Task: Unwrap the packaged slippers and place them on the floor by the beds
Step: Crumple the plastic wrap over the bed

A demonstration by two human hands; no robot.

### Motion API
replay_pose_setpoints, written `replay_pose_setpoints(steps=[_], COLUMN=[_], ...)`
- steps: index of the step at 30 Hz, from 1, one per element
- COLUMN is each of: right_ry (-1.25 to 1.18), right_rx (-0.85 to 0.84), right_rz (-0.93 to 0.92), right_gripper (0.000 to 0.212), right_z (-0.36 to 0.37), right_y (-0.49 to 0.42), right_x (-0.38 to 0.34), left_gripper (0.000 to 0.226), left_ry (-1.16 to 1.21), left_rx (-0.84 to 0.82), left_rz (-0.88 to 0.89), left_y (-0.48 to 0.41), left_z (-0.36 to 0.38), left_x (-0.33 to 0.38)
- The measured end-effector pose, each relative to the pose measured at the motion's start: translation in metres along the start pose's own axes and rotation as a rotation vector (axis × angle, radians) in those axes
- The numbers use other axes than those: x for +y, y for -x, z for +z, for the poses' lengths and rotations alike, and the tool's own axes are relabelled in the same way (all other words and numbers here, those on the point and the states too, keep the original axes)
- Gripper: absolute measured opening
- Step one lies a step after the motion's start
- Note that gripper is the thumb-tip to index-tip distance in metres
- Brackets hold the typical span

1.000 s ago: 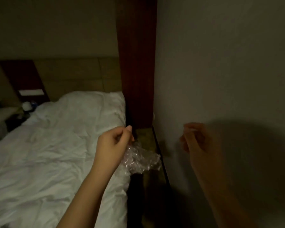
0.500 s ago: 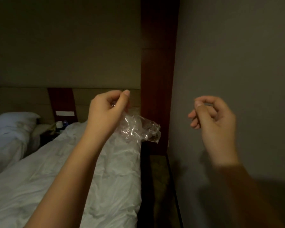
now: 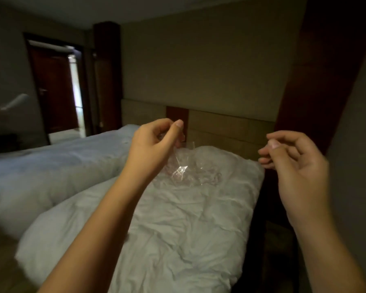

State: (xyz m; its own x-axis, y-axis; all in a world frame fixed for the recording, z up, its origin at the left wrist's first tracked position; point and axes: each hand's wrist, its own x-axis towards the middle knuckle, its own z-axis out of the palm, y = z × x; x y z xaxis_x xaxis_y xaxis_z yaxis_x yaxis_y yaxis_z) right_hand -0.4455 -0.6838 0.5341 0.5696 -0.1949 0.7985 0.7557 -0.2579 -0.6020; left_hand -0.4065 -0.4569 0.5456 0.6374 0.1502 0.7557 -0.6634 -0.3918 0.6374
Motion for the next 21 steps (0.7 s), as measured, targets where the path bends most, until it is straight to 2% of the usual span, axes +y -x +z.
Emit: replay_pose_setpoints(steps=[3, 8, 14, 21], right_ry=[-0.068, -0.122, -0.175, -0.186], right_rx=[-0.044, -0.095, -0.131, -0.059], right_rz=[0.029, 0.047, 0.055, 0.056], right_gripper=[0.009, 0.014, 0.011, 0.009], right_z=[0.039, 0.107, 0.216, 0.313], right_y=[0.009, 0.016, 0.02, 0.021], right_x=[0.007, 0.013, 0.021, 0.041], left_gripper=[0.038, 0.03, 0.029, 0.028], left_ry=[-0.072, -0.168, -0.257, -0.288], left_rx=[0.032, 0.058, 0.027, -0.014], left_rz=[-0.056, -0.069, -0.088, -0.047], left_y=[0.004, -0.001, -0.025, -0.071], left_z=[-0.035, -0.093, -0.171, -0.221], left_x=[-0.014, -0.044, -0.101, -0.165])
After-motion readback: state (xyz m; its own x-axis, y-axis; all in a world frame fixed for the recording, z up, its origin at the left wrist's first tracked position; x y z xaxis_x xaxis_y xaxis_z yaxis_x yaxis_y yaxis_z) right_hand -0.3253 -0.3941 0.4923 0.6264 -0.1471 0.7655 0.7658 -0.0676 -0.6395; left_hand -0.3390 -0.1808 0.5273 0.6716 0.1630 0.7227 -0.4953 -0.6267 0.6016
